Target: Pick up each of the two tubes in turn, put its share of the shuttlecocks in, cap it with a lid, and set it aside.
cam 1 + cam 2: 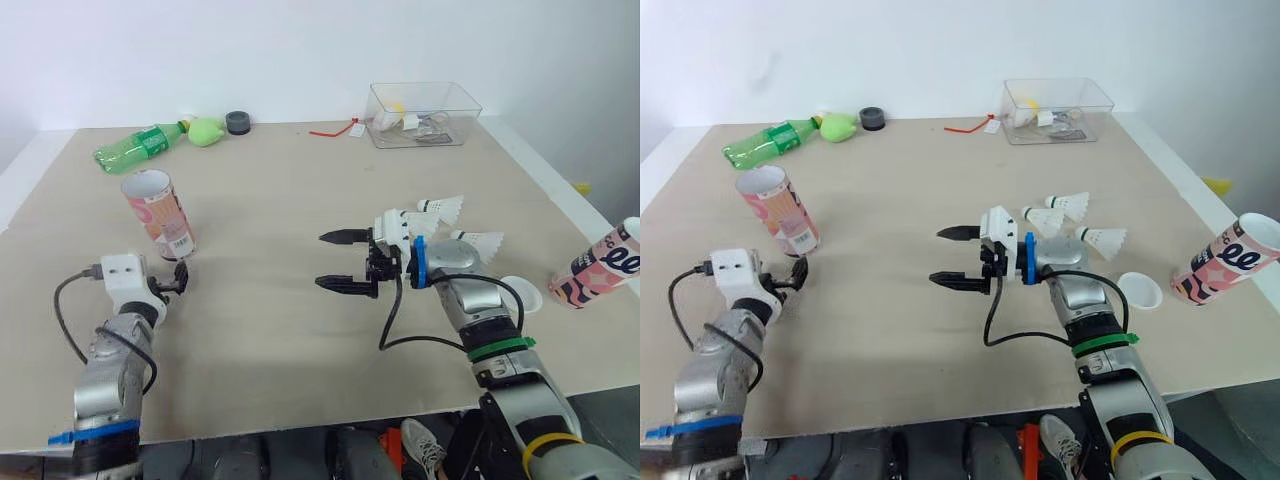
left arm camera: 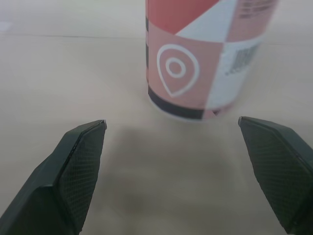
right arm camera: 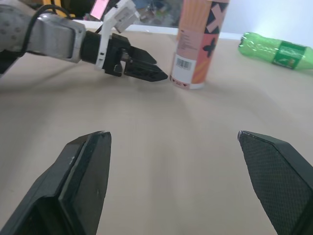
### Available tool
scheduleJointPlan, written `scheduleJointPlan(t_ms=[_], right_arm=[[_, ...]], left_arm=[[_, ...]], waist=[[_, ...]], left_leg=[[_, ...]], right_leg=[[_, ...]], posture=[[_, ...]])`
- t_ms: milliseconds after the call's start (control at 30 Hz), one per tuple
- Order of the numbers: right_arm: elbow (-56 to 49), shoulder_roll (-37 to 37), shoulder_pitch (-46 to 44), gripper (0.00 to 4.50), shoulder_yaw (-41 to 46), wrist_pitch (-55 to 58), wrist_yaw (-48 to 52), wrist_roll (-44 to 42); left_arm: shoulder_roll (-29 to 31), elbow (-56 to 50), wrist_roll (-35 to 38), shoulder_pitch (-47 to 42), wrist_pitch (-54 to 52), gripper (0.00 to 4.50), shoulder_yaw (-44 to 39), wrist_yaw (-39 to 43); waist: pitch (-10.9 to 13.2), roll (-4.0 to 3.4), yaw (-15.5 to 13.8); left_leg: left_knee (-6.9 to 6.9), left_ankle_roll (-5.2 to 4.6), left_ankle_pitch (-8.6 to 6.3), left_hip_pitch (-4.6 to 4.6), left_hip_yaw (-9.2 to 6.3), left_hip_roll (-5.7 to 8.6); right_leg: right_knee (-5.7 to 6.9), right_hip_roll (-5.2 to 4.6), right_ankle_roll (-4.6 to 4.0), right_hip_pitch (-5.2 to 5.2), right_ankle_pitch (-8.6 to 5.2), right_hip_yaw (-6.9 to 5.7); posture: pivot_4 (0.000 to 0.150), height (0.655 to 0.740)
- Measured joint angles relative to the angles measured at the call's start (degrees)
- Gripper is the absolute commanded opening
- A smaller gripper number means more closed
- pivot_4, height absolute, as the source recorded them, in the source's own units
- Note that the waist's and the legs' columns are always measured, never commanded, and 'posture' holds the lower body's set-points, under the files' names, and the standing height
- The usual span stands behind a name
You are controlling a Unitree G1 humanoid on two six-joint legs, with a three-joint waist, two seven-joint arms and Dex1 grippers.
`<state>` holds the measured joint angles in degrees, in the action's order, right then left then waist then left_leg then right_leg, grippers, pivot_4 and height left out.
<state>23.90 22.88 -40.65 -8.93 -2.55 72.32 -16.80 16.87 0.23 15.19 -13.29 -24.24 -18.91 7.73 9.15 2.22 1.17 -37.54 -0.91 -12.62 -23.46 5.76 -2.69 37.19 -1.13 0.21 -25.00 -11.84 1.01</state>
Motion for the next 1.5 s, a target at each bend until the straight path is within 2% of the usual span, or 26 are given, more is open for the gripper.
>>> scheduleJointPlan(t_ms=[267, 467, 900, 967, 1067, 1300, 1500], right_arm=[[-2.25, 0.79, 3.75, 4.45, 0.82, 1.45, -1.47, 0.03], [-4.02, 0.98, 4.18, 4.45, 0.91, 1.65, -2.89, 0.05], [-4.68, 1.97, 4.24, 4.45, 0.91, 1.72, -4.01, 0.2], [-4.69, 2.11, 4.24, 4.5, 0.91, 1.72, -4.01, 0.2], [-4.72, 2.48, 4.24, 4.5, 0.91, 1.73, -4.01, 0.2], [-6.51, 3.84, 4.28, 4.5, 1.25, 3.0, -4.77, 0.07], [-13.48, 7.43, 7.33, 4.5, 8.17, 13.03, -13.44, -1.54]], left_arm=[[4.64, 14.31, -1.84, -7.94, 6.46, 4.5, 3.01, 6.91], [6.71, 21.31, -4.01, -11.56, 10.98, 4.5, 5.63, 10.9], [10.92, 45.62, -6.31, -24.33, 22.93, 4.5, 8.04, 20.82], [10.93, 47.82, -6.13, -25.39, 23.41, 3.95, 7.86, 22.59], [10.94, 49.81, -6.12, -26.58, 24.45, 3.11, 7.77, 24.04], [11.15, 50.72, -6.85, -27.12, 25.95, 3.11, 8.72, 26.27], [12.51, 32.98, -9.2, -20.88, 24.99, 3.11, 18.7, 38.52]], waist=[[0.0, 0.0, 0.03], [0.0, 0.0, 0.03], [-0.01, 0.0, 0.03], [-0.01, 0.0, 0.02], [-0.01, 0.01, 0.0], [0.0, 0.0, -0.01], [-0.01, 0.0, -0.29]], left_leg=[[0.03, 0.04, -0.03, -0.01, 0.07, 0.03], [0.02, 0.09, 0.02, 0.05, 0.11, 0.02], [0.02, 0.11, 0.06, 0.05, 0.16, 0.02], [0.02, 0.11, 0.06, 0.05, 0.15, 0.03], [0.02, 0.11, 0.06, 0.05, 0.15, 0.05], [0.02, 0.11, 0.06, -0.01, 0.14, 0.06], [0.02, 0.13, -0.01, -0.37, 0.11, 0.17]], right_leg=[[0.0, -0.1, -0.02, -0.02, -0.01, -0.01], [0.01, -0.13, -0.01, -0.01, 0.04, -0.05], [0.03, -0.14, -0.01, -0.02, 0.08, -0.1], [0.03, -0.14, 0.0, -0.01, 0.07, -0.09], [0.03, -0.16, 0.01, -0.01, 0.07, -0.09], [0.02, -0.17, 0.02, -0.03, 0.07, -0.08], [-0.03, -0.31, 0.03, -0.27, 0.06, -0.03]], posture=[[0.15, 0.74], [0.15, 0.74], [0.15, 0.74], [0.15, 0.74], [0.15, 0.74], [0.15, 0.74], [0.15, 0.74]])
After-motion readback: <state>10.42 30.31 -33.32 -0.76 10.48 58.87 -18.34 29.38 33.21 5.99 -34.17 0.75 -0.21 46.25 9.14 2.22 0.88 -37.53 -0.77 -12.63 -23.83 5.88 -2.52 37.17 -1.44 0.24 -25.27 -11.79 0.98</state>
